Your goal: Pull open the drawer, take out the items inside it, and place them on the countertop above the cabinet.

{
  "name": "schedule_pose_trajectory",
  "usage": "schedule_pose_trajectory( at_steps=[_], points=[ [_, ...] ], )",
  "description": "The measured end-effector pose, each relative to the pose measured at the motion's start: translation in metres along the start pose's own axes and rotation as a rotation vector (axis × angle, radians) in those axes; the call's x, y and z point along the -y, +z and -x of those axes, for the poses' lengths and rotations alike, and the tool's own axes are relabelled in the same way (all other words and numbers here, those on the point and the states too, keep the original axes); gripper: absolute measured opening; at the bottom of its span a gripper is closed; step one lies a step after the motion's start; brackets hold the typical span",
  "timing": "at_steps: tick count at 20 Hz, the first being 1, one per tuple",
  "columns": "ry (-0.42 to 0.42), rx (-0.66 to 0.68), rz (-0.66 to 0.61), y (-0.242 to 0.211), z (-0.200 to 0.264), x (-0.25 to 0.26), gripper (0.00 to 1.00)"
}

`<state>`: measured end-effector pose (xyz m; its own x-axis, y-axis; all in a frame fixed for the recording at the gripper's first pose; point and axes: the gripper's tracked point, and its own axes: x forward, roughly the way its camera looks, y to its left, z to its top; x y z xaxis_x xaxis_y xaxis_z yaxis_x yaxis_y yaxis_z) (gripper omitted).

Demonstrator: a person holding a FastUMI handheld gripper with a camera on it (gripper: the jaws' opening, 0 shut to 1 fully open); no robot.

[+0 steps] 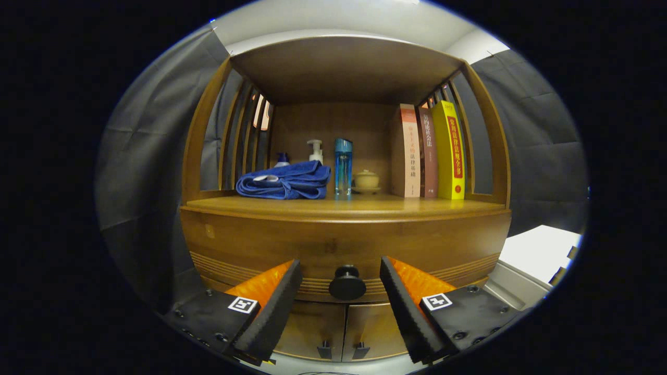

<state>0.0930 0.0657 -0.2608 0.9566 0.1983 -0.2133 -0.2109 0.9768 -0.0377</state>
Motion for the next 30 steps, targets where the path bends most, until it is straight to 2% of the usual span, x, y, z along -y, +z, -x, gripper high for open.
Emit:
schedule_pose_trajectory(
  at_steps=[2,10,13,16,19,23,30],
  points=[
    [-0.009,-0.025,-0.018,-0.011,-0.004,0.001,0.99],
    [-0.037,-0.069,-0.008,-0.031,-0.038,0.009,0.77],
    [-0.044,-0.057,-0.008,-0.029,-0.037,0.011,0.7],
    [-0.02,-0.07,-0.094,-0.031,-0.035,0.012,0.52],
    [-0.02,-0.05,-0.08,-0.029,-0.039,0.016,0.43],
    [-0.053,-0.057,-0.114,-0.031,-0.03,0.018,0.44],
    [-0.069,-0.077,-0.105,-0.027,0.017,0.016,0.43]
  ],
)
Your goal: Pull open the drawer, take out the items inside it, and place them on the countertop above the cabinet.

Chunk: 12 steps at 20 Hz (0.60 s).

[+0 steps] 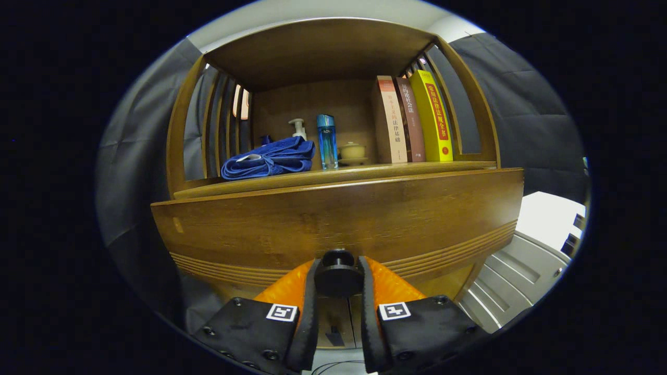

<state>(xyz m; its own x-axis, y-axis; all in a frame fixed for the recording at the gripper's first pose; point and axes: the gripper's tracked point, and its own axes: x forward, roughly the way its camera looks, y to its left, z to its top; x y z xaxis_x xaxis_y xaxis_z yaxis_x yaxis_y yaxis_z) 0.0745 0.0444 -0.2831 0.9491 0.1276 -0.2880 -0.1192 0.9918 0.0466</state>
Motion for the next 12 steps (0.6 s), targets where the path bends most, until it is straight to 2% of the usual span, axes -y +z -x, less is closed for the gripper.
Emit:
schedule_pose_trajectory(
  at_steps=[12],
  points=[
    [0.001,-0.076,0.023,-0.003,0.073,0.0,0.43]
  ],
)
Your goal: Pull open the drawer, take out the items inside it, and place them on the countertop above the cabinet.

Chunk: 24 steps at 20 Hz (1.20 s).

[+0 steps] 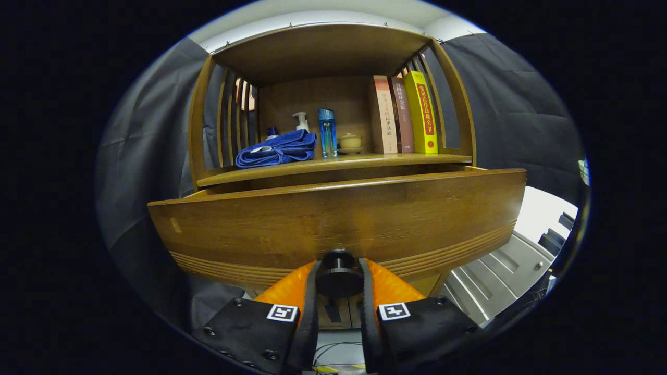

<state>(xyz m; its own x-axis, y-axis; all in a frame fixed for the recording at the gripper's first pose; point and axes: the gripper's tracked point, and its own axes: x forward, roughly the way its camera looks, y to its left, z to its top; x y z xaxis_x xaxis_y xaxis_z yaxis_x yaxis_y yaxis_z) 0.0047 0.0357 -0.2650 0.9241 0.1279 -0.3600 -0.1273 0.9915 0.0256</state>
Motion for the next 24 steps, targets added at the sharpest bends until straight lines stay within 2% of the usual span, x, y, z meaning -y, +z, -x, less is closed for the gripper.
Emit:
schedule_pose_trajectory(
  at_steps=[10,18,24],
  points=[
    [-0.017,-0.014,-0.027,-0.008,0.034,0.0,0.43],
    [-0.014,-0.009,-0.021,-0.017,0.037,0.0,0.43],
    [-0.013,-0.001,-0.01,-0.017,0.037,0.0,0.49]
  ],
)
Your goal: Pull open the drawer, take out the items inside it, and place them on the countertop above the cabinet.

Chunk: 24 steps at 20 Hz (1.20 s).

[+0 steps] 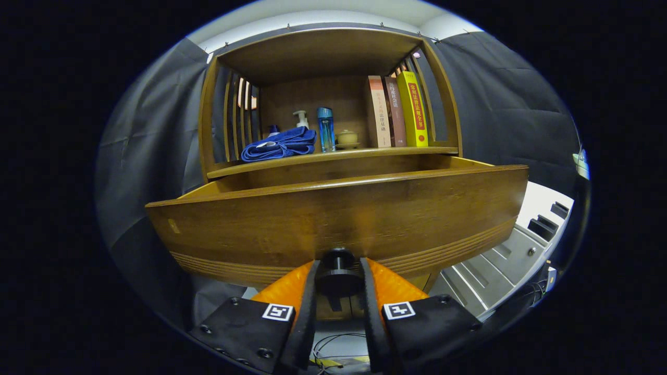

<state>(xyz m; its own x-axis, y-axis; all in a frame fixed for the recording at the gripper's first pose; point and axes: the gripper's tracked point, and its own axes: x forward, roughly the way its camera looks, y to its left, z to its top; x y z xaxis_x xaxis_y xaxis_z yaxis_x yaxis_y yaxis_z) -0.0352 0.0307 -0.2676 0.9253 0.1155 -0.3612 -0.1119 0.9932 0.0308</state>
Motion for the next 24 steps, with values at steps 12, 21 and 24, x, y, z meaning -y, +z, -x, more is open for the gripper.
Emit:
schedule_pose_trajectory(
  at_steps=[12,21,24],
  points=[
    [0.051,0.012,0.004,0.009,0.005,-0.014,0.99],
    [0.054,0.22,0.062,0.165,0.018,-0.015,0.99],
    [0.052,0.175,0.057,0.202,-0.023,-0.007,0.99]
  ],
)
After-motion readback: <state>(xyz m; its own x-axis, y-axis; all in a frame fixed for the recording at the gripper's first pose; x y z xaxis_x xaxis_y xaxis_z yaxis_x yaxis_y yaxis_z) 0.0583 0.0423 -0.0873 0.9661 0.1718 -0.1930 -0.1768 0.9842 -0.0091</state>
